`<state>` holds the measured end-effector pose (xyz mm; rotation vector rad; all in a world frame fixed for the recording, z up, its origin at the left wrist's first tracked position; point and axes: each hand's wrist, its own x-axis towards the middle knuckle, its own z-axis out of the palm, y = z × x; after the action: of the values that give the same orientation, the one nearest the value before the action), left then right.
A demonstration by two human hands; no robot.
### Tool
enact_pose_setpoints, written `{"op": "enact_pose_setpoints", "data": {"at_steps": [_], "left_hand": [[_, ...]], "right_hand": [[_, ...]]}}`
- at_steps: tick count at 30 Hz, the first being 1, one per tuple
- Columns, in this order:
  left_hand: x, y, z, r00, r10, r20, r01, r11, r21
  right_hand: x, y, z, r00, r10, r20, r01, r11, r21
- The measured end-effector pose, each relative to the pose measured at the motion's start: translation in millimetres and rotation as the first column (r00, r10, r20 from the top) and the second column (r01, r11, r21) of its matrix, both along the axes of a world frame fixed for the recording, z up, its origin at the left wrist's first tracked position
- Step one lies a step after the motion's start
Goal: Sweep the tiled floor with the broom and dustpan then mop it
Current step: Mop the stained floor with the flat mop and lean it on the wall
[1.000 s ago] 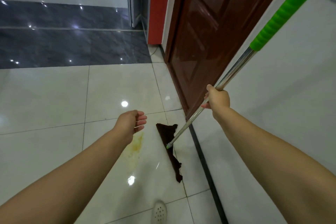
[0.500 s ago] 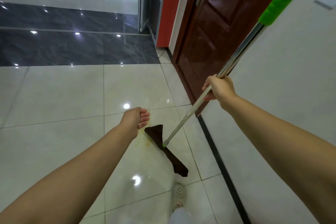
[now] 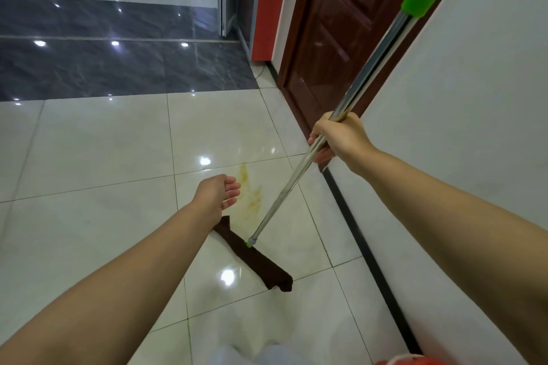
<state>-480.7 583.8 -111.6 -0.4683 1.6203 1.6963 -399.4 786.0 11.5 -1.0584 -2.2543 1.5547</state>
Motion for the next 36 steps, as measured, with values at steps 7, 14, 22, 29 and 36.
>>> {"op": "enact_pose_setpoints", "data": {"at_steps": [7,14,22,29,36], "left_hand": [[5.3,-6.2,-11.6,1.0,-0.022,0.008,0.023,0.996,-0.088],[22.1,-2.8,-11.0,0.998,-0.063,0.018,0.065,0.99,-0.122],[76.0,18.3,-10.2,0.961,-0.259,0.092,0.269,0.956,-0.114],[139.5,38.8,-16.9,0.862,-0.49,0.126,0.5,0.864,-0.058],[196.1,35.1,-17.4,0.865,-0.482,0.142,0.469,0.876,0.113]], "right_hand": [[5.9,0.3,-56.7,0.99,0.126,0.064,-0.127,0.992,0.01],[39.5,-10.9,-98.2,0.952,0.252,0.172,-0.251,0.968,-0.031],[91.9,-39.1,-108.1,0.936,0.224,0.271,-0.193,0.972,-0.136],[149.3,-56.1,-89.2,0.96,0.181,0.213,-0.021,0.807,-0.591],[200.9,-75.4,-66.2,0.982,-0.108,0.153,0.187,0.539,-0.821]]}}
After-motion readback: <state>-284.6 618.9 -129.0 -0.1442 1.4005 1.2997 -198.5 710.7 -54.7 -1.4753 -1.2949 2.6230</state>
